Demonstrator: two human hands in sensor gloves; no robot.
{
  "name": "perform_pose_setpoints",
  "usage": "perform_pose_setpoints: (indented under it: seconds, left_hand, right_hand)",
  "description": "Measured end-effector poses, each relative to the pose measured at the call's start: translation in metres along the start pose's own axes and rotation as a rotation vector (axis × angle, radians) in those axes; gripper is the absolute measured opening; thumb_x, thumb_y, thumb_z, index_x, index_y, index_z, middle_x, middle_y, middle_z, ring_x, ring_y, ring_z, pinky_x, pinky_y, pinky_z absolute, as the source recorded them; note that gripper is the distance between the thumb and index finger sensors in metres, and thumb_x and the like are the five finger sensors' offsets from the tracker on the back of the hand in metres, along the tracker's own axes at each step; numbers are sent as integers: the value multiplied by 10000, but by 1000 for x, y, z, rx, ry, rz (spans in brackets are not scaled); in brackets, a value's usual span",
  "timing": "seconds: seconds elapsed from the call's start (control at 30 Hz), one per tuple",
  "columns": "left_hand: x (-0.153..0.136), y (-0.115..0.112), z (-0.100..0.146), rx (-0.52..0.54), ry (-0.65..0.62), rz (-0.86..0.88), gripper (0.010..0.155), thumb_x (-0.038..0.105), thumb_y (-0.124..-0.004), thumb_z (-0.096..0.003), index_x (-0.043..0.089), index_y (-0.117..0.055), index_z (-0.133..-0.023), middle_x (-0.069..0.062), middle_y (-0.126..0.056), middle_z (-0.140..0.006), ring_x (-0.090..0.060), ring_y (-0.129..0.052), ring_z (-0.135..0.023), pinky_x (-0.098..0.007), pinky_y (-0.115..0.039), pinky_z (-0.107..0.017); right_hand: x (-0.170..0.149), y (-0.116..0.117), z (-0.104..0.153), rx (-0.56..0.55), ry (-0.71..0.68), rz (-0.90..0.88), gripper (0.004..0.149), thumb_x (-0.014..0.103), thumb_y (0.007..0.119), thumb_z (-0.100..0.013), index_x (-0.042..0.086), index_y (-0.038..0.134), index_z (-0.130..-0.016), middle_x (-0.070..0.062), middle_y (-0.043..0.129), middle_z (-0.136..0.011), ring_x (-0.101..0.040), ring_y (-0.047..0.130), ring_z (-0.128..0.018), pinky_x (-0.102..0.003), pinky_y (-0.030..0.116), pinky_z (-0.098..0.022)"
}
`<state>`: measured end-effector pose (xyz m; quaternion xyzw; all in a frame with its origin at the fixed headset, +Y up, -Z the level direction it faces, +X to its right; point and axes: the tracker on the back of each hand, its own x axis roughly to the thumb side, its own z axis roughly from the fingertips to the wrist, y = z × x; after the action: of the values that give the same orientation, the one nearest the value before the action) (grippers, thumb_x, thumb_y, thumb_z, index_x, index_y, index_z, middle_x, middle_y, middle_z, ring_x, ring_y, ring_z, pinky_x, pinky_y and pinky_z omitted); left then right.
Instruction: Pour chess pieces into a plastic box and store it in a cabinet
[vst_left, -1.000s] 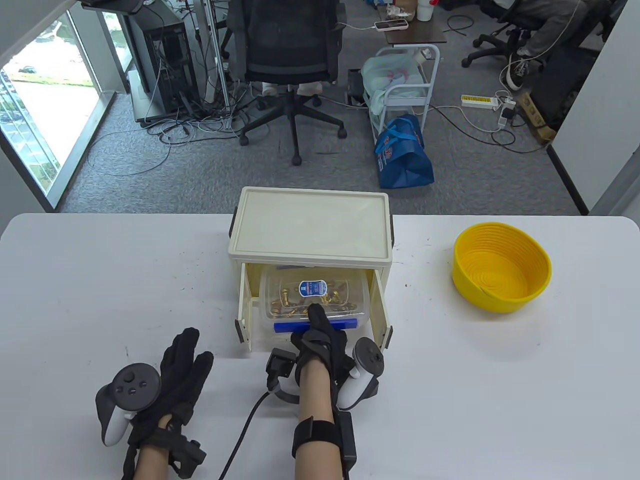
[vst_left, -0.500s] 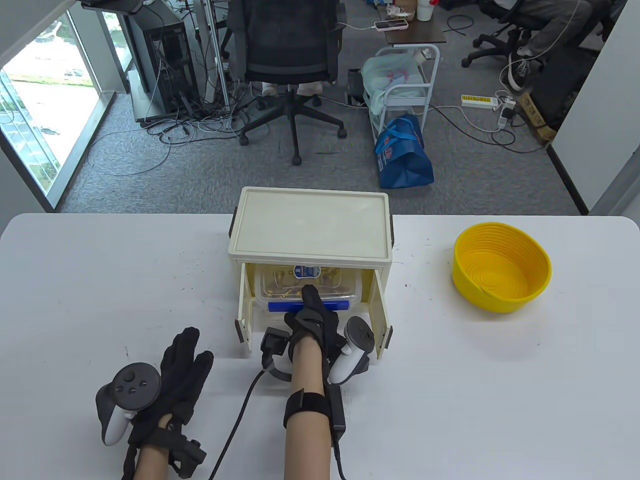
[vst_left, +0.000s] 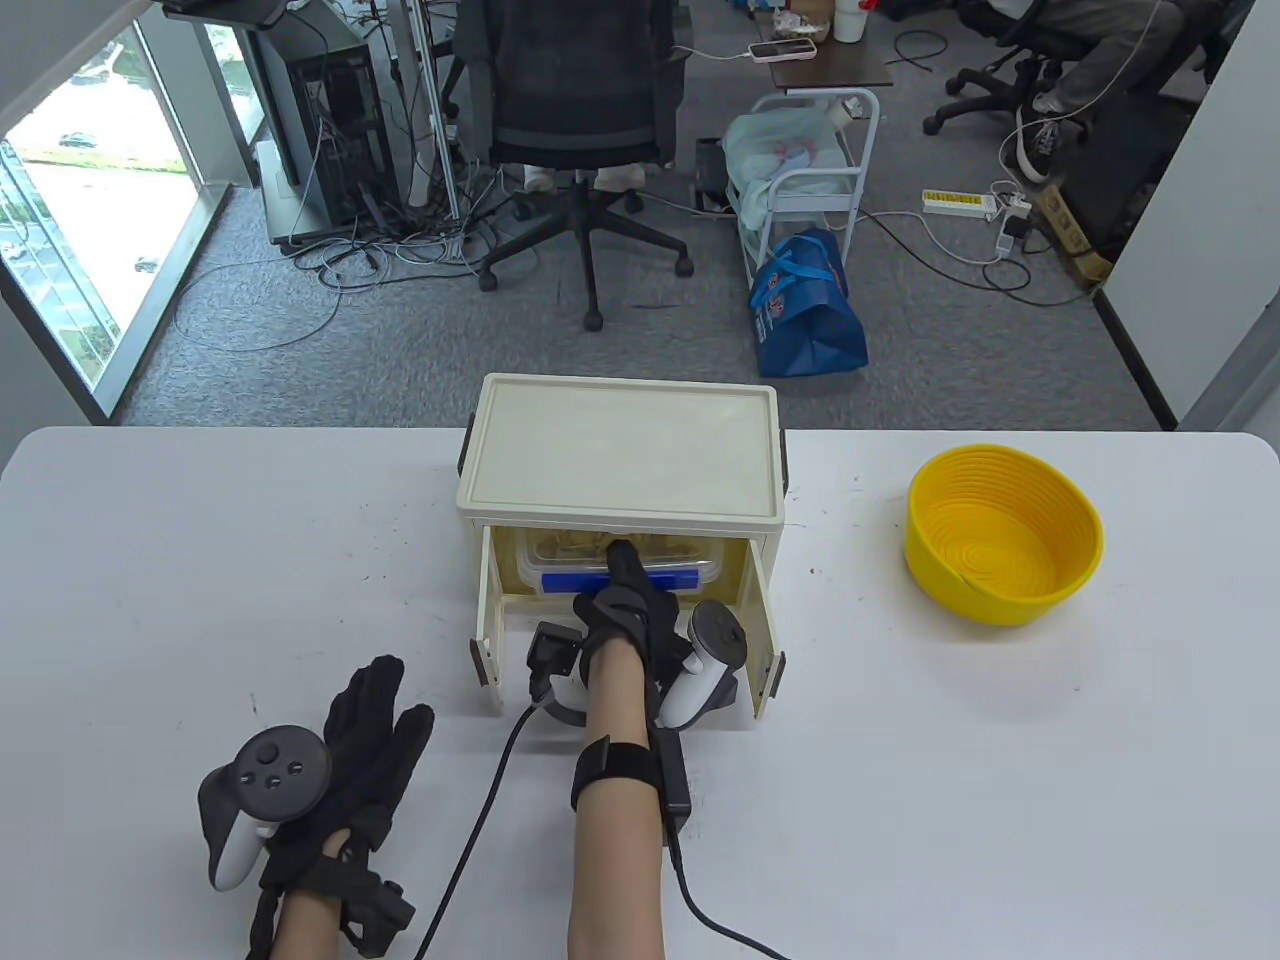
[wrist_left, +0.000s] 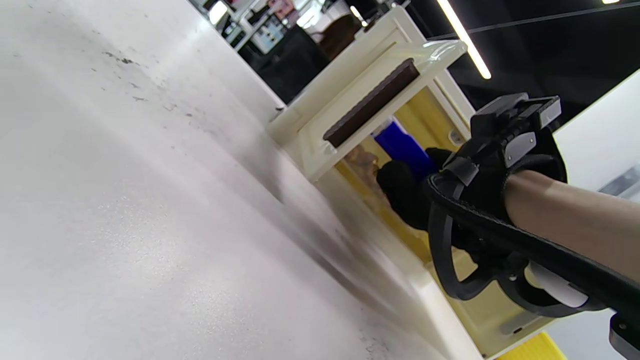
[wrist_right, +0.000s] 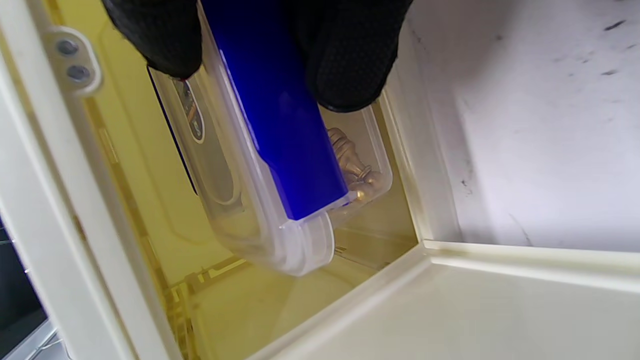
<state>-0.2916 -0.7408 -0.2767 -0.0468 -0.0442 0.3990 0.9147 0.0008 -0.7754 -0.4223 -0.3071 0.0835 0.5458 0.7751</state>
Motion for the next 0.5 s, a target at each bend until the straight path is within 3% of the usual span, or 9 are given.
perform_pose_setpoints:
  seconds: [0.33,0.5]
  left_hand:
    - [0,-3,-1,-9,18,-31,886,701,-395,-647,123,-220,-1294,-303,-242,-1310,-611,-236,-1132,-799,-401,-712]
    - [2,-3,0,-3,8,-47,887,701,-396,-647,122,-220,-1295,-302,-245,-1310,-612,-239,-1131,-800,-402,-710]
  right_hand:
    - [-4,19,-13,3,10,-33,748,527,843,-562,27,433,-937,-180,658,-886,-325,915,-674,-293,902,-487]
    - [-2,16,-20,-14,0,-15,749,527,839,-563,23,432,-940,-186,655,-886,-327,911,-674,-293,899,-490]
